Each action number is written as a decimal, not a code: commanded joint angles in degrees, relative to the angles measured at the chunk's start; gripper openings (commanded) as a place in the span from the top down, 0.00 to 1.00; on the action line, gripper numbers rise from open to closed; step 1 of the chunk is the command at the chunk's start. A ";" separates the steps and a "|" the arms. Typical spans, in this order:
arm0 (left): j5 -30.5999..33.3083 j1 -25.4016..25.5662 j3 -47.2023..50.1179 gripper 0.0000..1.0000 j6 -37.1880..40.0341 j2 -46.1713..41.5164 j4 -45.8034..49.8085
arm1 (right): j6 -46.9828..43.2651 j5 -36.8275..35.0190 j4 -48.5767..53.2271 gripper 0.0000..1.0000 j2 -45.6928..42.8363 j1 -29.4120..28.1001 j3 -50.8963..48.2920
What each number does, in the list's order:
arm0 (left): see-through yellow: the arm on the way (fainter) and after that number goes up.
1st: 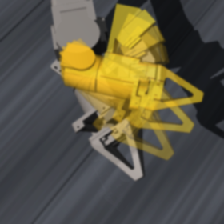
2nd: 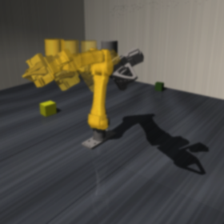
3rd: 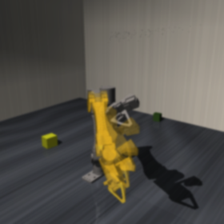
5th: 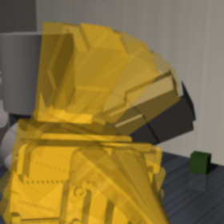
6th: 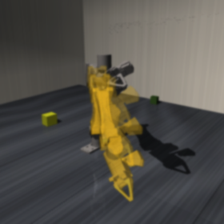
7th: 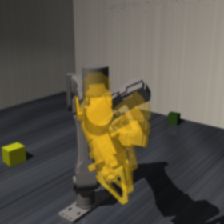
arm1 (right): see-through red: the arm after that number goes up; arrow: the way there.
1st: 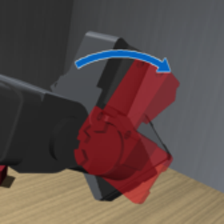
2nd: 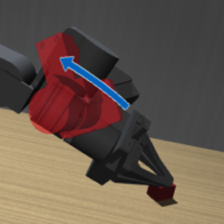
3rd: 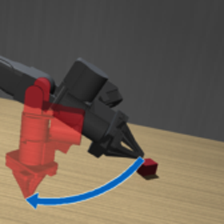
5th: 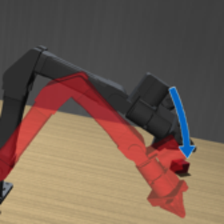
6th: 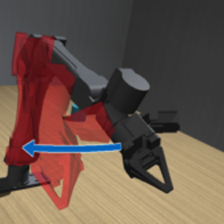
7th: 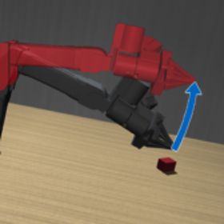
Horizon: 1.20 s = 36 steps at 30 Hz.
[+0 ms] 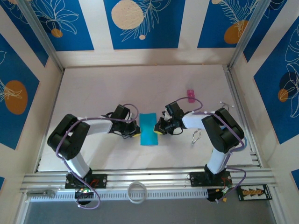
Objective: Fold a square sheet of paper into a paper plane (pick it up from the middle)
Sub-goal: Third fold the triangle at the center of the table.
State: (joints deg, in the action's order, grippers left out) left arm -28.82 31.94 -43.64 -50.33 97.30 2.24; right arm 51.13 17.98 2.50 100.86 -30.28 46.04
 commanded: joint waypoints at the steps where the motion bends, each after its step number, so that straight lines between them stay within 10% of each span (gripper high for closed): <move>1: 0.70 0.14 0.64 0.95 -1.13 -1.42 0.35 | 0.27 -2.60 2.86 0.90 2.32 0.25 -1.13; 5: 0.67 0.18 0.75 0.98 -1.88 -2.32 0.03 | 0.15 -2.61 2.93 0.90 2.17 0.27 -1.04; 12: 1.78 0.05 0.45 0.73 -0.51 -2.75 1.15 | -0.07 -2.59 3.08 0.90 2.22 0.19 -0.73; 36: -2.75 1.45 1.33 0.74 -0.32 -2.51 4.81 | 0.11 -2.33 2.42 0.90 2.68 0.22 -0.94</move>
State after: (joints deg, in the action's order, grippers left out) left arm -28.32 32.16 -43.42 -50.70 95.79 3.79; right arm 51.13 18.24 1.89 101.16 -30.28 46.06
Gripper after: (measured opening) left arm 0.262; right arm 0.101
